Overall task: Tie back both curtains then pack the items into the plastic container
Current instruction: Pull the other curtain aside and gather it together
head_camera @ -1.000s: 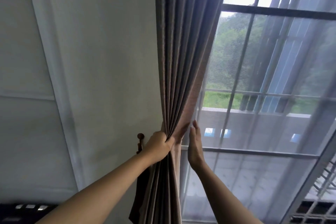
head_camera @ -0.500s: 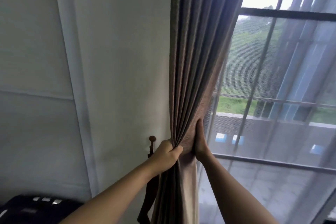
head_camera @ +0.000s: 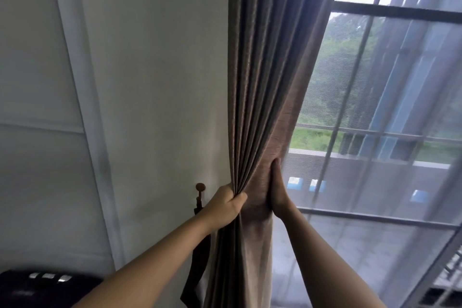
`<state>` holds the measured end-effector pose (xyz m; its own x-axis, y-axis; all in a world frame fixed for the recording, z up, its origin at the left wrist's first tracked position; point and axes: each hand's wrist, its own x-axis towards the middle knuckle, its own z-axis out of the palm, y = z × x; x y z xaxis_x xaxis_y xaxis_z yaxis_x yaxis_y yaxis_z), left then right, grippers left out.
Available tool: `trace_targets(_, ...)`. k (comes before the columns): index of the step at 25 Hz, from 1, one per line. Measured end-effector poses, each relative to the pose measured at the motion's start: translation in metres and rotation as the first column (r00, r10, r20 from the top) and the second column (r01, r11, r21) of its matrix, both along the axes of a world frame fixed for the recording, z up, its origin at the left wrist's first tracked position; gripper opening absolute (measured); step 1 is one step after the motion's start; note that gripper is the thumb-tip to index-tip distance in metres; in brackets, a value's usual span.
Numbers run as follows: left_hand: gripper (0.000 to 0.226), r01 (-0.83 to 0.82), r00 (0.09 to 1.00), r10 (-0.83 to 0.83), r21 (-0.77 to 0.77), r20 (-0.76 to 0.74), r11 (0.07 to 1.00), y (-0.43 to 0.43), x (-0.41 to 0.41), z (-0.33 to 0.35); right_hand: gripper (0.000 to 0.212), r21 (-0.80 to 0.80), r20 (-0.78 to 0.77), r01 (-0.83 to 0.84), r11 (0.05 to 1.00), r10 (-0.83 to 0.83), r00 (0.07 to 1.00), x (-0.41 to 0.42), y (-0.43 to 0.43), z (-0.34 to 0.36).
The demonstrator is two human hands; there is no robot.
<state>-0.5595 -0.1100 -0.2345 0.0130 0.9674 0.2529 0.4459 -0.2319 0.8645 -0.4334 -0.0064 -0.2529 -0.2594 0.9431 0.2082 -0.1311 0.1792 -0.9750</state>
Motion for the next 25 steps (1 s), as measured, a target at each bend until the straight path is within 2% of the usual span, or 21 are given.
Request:
trace_targets(4,0.019,-0.007,1.000,0.007,0.007,-0.026,1.000,0.012,0.010,0.008,0.061,0.036,0.033,0.183,0.982,-0.184,0.982,0.016,0.006,-0.002)
trace_targets(7,0.021,-0.117,0.985,0.123,0.053,-0.124,0.992,0.022,0.019,0.010,0.053,0.053,0.085,0.255,0.965,-0.259,0.962,0.016,0.003,0.001)
trace_targets(10,0.032,-0.262,0.947,0.276,0.102,-0.162,0.960,0.033,0.020,0.006,0.063,0.051,0.148,0.256,0.965,-0.261,0.954,0.003,0.001,0.001)
trace_targets(13,0.030,-0.315,0.930,0.323,0.076,-0.173,0.946,0.041,0.016,0.007,0.088,0.067,0.155,0.248,0.967,-0.255,0.954,-0.013,-0.004,-0.001)
trace_targets(14,0.029,-0.323,0.925,0.330,0.068,-0.186,0.944,0.041,0.015,0.009,0.087,0.061,0.148,0.246,0.967,-0.253,0.956,-0.016,-0.005,-0.002)
trace_targets(17,0.030,-0.324,0.918,0.329,0.063,-0.222,0.944,0.036,0.013,0.009,0.055,0.027,0.101,0.200,0.979,-0.202,0.974,-0.019,-0.010,-0.004)
trace_targets(20,0.030,-0.312,0.911,0.318,0.062,-0.262,0.948,0.033,0.012,0.009,0.048,0.008,0.078,0.117,0.993,-0.117,0.990,-0.015,-0.012,0.000)
trace_targets(23,0.028,-0.315,0.906,0.312,0.036,-0.286,0.948,0.031,0.012,0.011,0.059,-0.003,0.139,0.171,0.985,-0.169,0.976,-0.012,-0.011,0.000)
trace_targets(25,0.026,-0.312,0.906,0.312,0.046,-0.287,0.949,0.029,0.012,0.009,0.092,-0.010,0.274,0.230,0.973,-0.219,0.937,-0.016,-0.008,0.000)
